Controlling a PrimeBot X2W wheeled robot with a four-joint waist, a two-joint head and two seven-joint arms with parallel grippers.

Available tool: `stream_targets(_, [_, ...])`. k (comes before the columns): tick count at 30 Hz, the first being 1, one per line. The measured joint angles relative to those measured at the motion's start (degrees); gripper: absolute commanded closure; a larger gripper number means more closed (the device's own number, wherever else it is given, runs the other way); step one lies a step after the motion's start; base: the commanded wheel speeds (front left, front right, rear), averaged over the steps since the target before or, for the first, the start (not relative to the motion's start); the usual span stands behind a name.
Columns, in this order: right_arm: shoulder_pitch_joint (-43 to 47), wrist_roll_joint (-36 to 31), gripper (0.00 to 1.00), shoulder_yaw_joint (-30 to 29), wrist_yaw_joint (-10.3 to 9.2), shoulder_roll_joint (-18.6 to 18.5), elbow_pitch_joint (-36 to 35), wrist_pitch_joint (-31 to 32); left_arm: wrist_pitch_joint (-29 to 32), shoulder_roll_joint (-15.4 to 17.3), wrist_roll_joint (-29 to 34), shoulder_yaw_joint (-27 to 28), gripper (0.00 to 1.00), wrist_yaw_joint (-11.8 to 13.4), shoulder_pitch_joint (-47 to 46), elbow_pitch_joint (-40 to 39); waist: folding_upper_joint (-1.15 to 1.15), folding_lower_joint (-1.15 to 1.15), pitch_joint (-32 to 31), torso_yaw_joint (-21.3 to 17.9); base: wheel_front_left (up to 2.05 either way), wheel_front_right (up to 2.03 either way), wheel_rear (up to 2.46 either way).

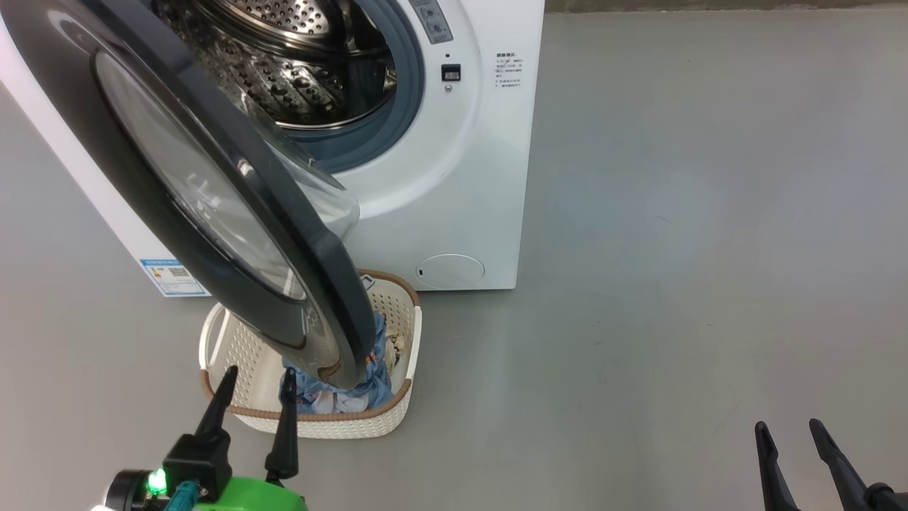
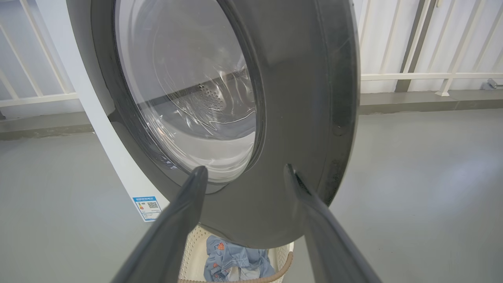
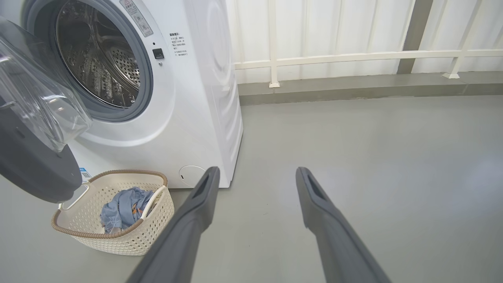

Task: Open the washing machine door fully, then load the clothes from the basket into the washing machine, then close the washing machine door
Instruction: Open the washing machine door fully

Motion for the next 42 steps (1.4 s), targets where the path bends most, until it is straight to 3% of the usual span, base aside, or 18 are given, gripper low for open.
stream_targets(1, [0.0, 0.0, 0.00, 0.0, 0.00, 0.0, 0.0, 0.0, 0.0, 0.0, 0.0, 0.0, 0.02, 0.0, 0.0, 0.0, 0.00, 0.00, 0.0, 0.0, 0.00, 0.00, 0.00])
stream_targets(3, [0.0, -0.3, 0.00, -0.1, 0.00, 0.1, -0.1, 0.0, 0.0, 0.0, -0.1, 0.0, 0.17, 0.0, 0.0, 0.0, 0.00, 0.00, 0.0, 0.0, 0.00, 0.00, 0.00])
stream_targets(5, [0.0, -1.1, 0.00, -0.1, 0.00, 0.1, -0.1, 0.0, 0.0, 0.0, -0.2, 0.1, 0.22, 0.0, 0.0, 0.0, 0.00, 0.00, 0.0, -0.1, 0.00, 0.00, 0.00])
stream_targets(7, [0.0, -1.4, 0.00, -0.1, 0.00, 0.2, -0.1, 0.0, 0.0, 0.0, -0.2, 0.1, 0.82, 0.0, 0.0, 0.1, 0.00, 0.00, -0.1, -0.1, 0.00, 0.00, 0.00])
stream_targets(8, [0.0, -1.4, 0.00, -0.1, 0.00, 0.2, -0.1, 0.0, 0.0, 0.0, -0.2, 0.1, 1.00, 0.0, 0.0, 0.1, 0.00, 0.00, -0.1, -0.2, 0.00, 0.00, 0.00])
stream_targets(32, [0.0, -1.7, 0.00, -0.1, 0.00, 0.6, -0.1, 0.0, 0.0, 0.0, -0.6, 2.3, 1.00, -0.4, -1.3, -1.3, 0.00, 0.00, -0.8, -0.7, 0.00, 0.00, 0.00])
stream_targets(42, [0.2, -1.9, 0.00, -0.4, 0.00, 0.8, -0.1, 0.0, 0.0, -0.1, 1.2, 4.0, 1.00, 0.9, -8.6, -11.8, 0.00, 0.00, -0.9, -0.5, 0.00, 0.00, 0.00])
